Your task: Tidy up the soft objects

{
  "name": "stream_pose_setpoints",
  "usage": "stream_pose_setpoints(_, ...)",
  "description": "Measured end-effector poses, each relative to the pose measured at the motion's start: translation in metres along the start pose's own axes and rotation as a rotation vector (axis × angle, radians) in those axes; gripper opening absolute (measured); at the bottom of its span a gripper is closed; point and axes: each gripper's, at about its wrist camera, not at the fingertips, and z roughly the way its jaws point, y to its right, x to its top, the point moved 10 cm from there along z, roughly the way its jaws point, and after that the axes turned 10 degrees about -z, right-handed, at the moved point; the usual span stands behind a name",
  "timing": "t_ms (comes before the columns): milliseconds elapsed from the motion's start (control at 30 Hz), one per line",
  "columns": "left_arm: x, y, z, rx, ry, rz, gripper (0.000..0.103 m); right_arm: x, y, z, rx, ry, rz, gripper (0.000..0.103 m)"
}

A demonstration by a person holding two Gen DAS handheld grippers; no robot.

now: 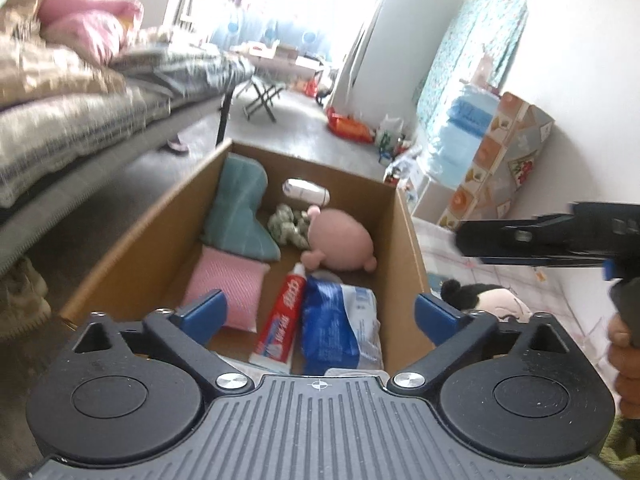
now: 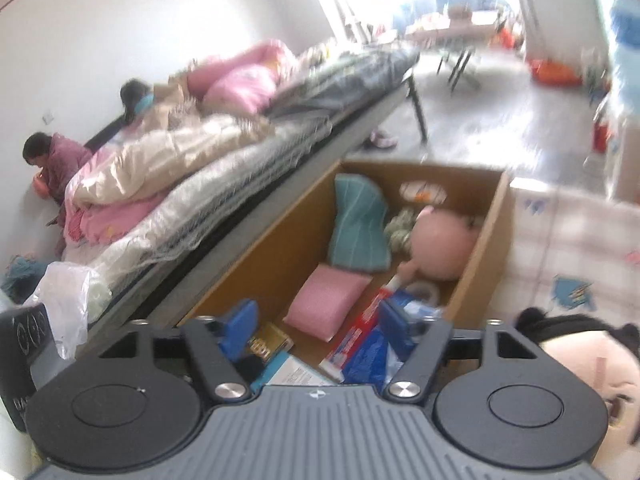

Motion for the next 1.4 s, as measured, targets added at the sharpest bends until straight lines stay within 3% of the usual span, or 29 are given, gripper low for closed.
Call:
stream_pose_setpoints(67, 0.001, 0.004, -0.009, 0.0, 0.018, 0.028, 0.103, -0.003, 0.0, -0.021, -0.043, 0.048, -0.013, 0.083)
stream_pose_setpoints(133, 0.002, 0.007, -0.018, 0.006, 0.03, 0.054, 0.103, -0.008, 0.001, -0.041, -0.095, 0.093, -0.02, 0.102)
stream_pose_setpoints(400, -0.005, 0.014, -0.042, 0.046, 0.02, 0.147, 0.103, -0.049, 0.002, -0.095, -0.321, 0.189, -0.041, 0.103)
stream_pose_setpoints(633, -0.01, 0.014, -0.055, 0.077, 0.022, 0.174, 0.103, -0.091, 0.0, -0.108, -0.579, 0.147, -0.105, 0.103)
stream_pose_setpoints(833, -0.021, 0.028, -0.057, 0.085, 0.005, 0.23, 0.103, -0.114, -0.002, -0.112, -0.648, 0.094, -0.097, 0.103)
stream_pose_setpoints(1067, -0.028, 0.044, -0.057, 0.047, 0.038, 0.271, 0.103, -0.12, -0.007, -0.139, -0.737, 0.18, -0.048, 0.103)
stream_pose_setpoints(1267, -0.034, 0.055, -0.056, 0.03, 0.038, 0.297, 0.103, -0.129, -0.003, -0.144, -0.734, 0.159, 0.035, 0.103)
stream_pose_setpoints(1400, -0.04, 0.059, -0.053, 0.027, -0.004, 0.307, 0.103, -0.135, 0.002, -0.151, -0.752, 0.155, 0.108, 0.103)
